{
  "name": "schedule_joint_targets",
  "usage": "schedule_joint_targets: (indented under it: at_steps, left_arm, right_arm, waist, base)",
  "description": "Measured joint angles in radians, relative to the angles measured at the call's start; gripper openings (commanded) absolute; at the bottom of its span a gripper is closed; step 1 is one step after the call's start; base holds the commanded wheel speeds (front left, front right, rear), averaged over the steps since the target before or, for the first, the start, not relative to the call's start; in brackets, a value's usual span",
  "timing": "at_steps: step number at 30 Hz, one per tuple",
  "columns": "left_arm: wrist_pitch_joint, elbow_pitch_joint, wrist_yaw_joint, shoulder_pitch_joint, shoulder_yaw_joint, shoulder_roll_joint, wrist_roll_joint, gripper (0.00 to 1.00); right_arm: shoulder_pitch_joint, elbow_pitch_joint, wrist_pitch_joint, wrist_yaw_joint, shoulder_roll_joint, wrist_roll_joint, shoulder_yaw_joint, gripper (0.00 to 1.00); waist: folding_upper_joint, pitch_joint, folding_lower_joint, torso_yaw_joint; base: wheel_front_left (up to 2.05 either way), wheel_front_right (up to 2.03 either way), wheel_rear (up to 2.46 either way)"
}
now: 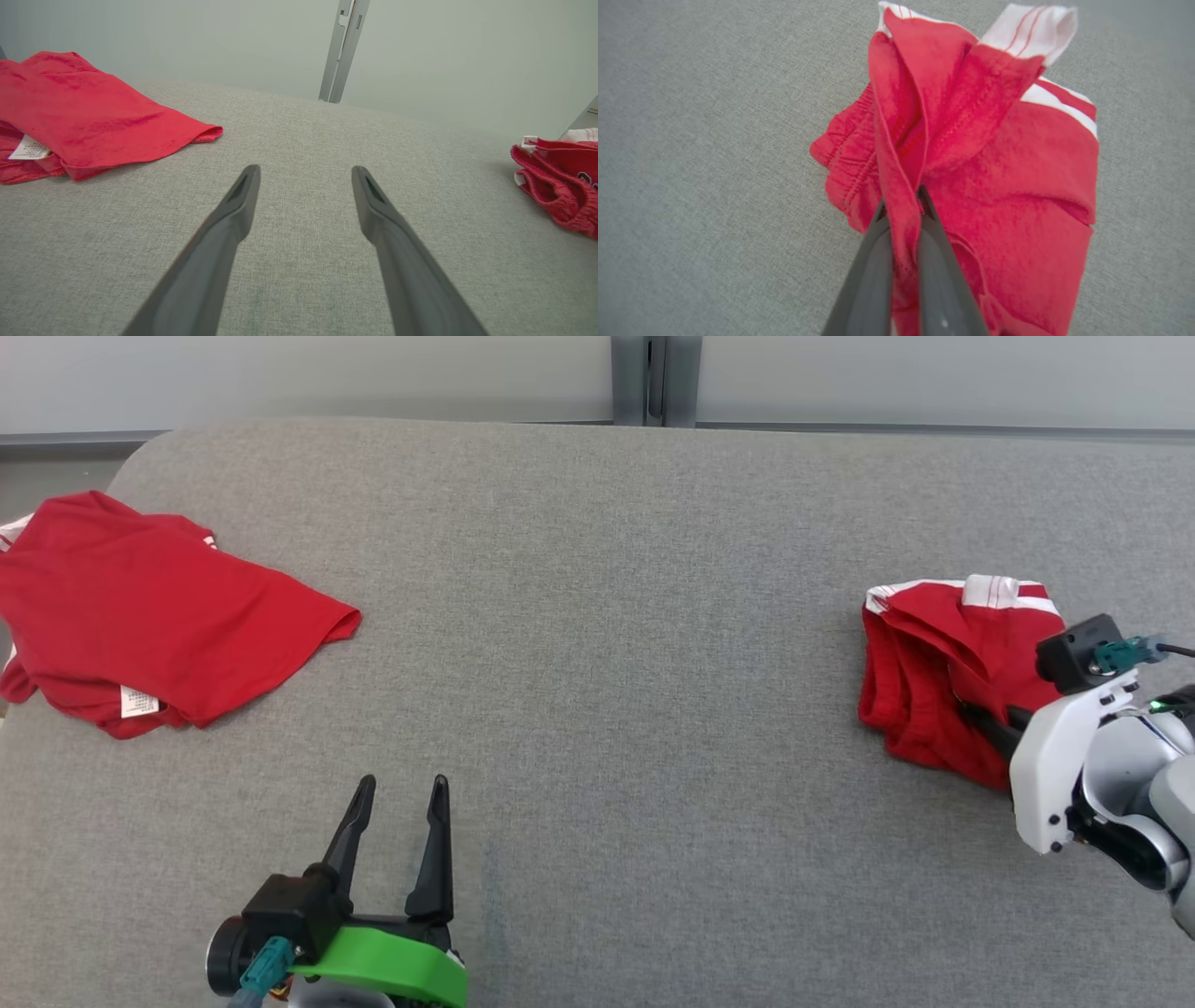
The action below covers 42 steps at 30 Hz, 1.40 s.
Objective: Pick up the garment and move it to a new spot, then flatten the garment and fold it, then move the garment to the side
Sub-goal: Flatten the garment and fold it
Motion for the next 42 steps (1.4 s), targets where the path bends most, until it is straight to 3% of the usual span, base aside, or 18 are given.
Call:
schedule_joint_targets:
  at_steps: [1,2,3,12,19,27,32,37,42]
  left_arm:
    - [0.000,0.000,0.000,0.000,-0.004,0.000,-0.001,1.00]
    - [0.000,0.000,0.000,-0.001,-0.010,0.000,-0.001,1.00]
    - [0.000,0.000,0.000,-0.001,-0.013,0.000,-0.001,1.00]
    - [0.000,0.007,0.000,0.000,-0.003,0.000,-0.001,1.00]
    - [0.000,0.008,0.002,0.033,0.011,0.000,0.000,1.00]
    - [0.000,-0.026,0.009,0.111,0.064,-0.001,0.008,1.00]
    - [0.000,-0.054,0.004,0.135,0.096,-0.001,0.033,1.00]
    - [0.000,-0.045,-0.023,0.138,0.119,-0.001,0.073,1.00]
    - [0.000,-0.030,-0.033,0.137,0.135,-0.001,0.089,1.00]
  right_arm:
    - [-0.007,0.009,-0.003,0.000,0.010,-0.022,0.001,0.05]
    - [-0.016,0.017,-0.006,0.000,0.025,-0.031,0.001,0.38]
    - [-0.021,0.020,-0.012,0.000,0.044,-0.038,0.002,1.00]
    - [-0.050,-0.031,-0.095,0.000,0.179,-0.080,0.092,1.00]
    - [0.029,-0.096,-0.235,0.000,0.184,-0.123,0.092,1.00]
    - [0.260,-0.061,-0.505,0.000,0.202,-0.307,-0.204,1.00]
    - [0.377,-0.017,-0.551,0.000,0.262,-0.486,-0.404,1.00]
    - [0.480,-0.084,-0.555,0.000,0.364,-0.618,-0.587,1.00]
    - [0.547,-0.088,-0.555,0.000,0.427,-0.658,-0.649,1.00]
  waist:
    - [0.0000,0.002,0.0000,-0.001]
    - [0.0000,0.003,0.0000,0.000]
    - [0.0000,0.003,0.0000,0.000]
    - [0.0000,-0.014,0.0000,-0.001]
    - [0.0000,-0.053,0.0000,-0.003]
    - [0.0000,-0.131,0.0000,-0.027]
    - [0.0000,-0.162,0.0000,-0.058]
    - [0.0000,-0.183,0.0000,-0.071]
    - [0.0000,-0.190,0.0000,-0.064]
  base:
    - [0.00,0.00,0.00]
    - [0.00,0.00,0.00]
    - [0.00,0.00,0.00]
    - [0.00,0.00,0.00]
    - [0.00,0.00,0.00]
    - [0.00,0.00,0.00]
    - [0.00,0.00,0.00]
    - [0.00,0.00,0.00]
    - [0.00,0.00,0.00]
